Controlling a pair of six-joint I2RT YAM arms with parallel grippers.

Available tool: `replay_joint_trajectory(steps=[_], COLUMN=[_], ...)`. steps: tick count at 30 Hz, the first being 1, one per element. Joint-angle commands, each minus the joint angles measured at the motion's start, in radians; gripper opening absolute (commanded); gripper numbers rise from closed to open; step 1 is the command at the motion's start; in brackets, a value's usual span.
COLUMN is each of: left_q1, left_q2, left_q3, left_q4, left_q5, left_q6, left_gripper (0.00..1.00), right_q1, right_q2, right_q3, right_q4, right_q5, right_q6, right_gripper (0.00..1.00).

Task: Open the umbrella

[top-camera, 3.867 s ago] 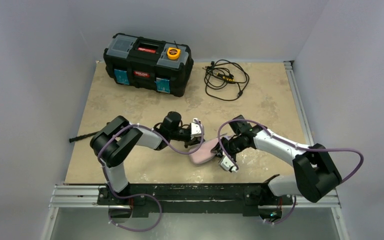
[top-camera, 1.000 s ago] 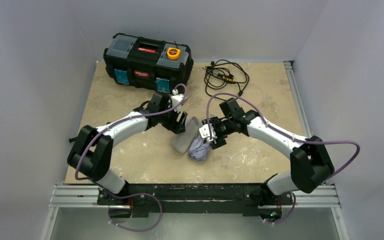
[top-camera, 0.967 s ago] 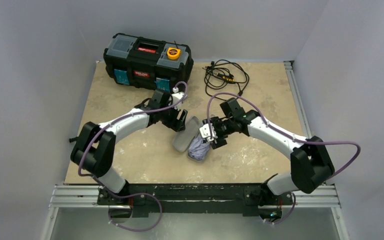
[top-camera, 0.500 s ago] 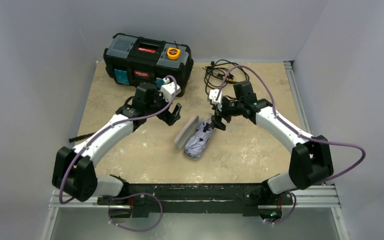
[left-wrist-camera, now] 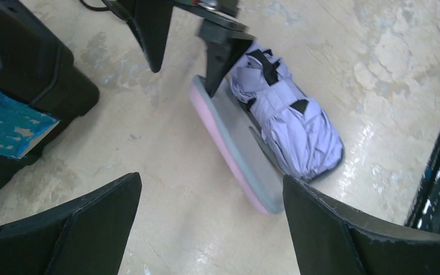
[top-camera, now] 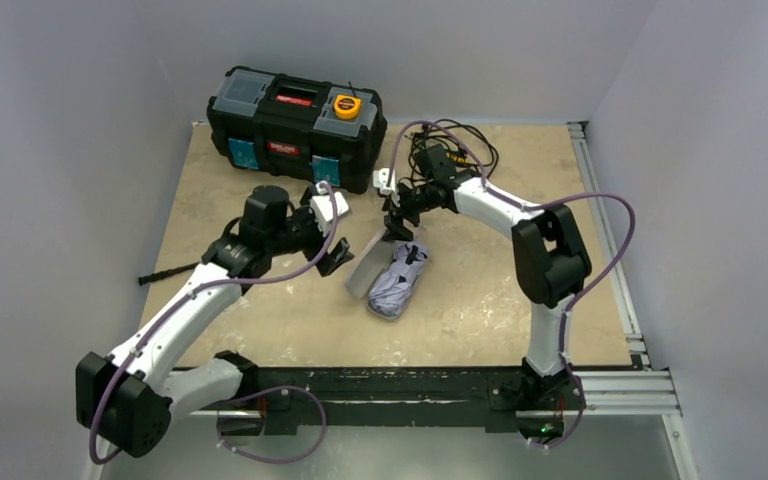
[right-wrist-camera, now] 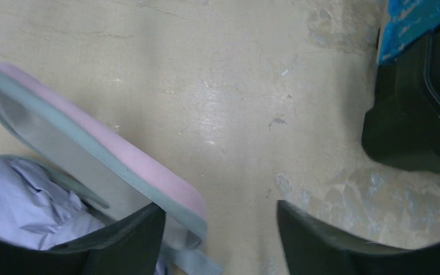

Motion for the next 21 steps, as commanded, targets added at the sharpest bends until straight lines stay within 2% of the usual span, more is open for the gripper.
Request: replay_joint_trajectory(steps=[1,5,8,13,14,17,21], left_q1=[-0.033,-0.102,-0.18,-0.283,-0.296,-0.343,-0.376], left_q2=[-0.086,-0.14,-0.138,-0.012,0.02,0.089,0.16], left_q3=[-0.033,-0.081,-0.097,-0.041,-0.026,-0.002,0.008], left_q4=[-0.086,-0.161,-0.158,-0.1,-0.091,-0.047,0.016], left_q5=[0.082,0.023,-0.005,-0.046,-0.053,-0.078,-0.096], left_q6=[0.151,0.246,0.288,0.204,0.191,0.184,0.2], left_gripper=[0.9,0.79,0.74,0.7,0.68,0.67,0.7], right_q1=[0.003,-0.015,-0.032,-0.054,-0.06,-0.077,-0.092], right_q2=[0.073,0.107,0.07,0.002,-0.015,-0.065,-0.103], right_q3=[0.146,0.174,0.119,0.017,-0.018,-0.1,-0.152], right_q4=[-0.137,-0.262,-0.259,-0.212,-0.196,-0.117,-0.082], right_q5=[-0.104,-0.156,-0.146,-0.105,-0.1,-0.07,-0.005], right_q6=[-0.14,-0.166,-0.13,-0.011,0.015,0.122,0.256], right_gripper=[0.6,0.36,0.26,0.03,0.0,0.0,0.0])
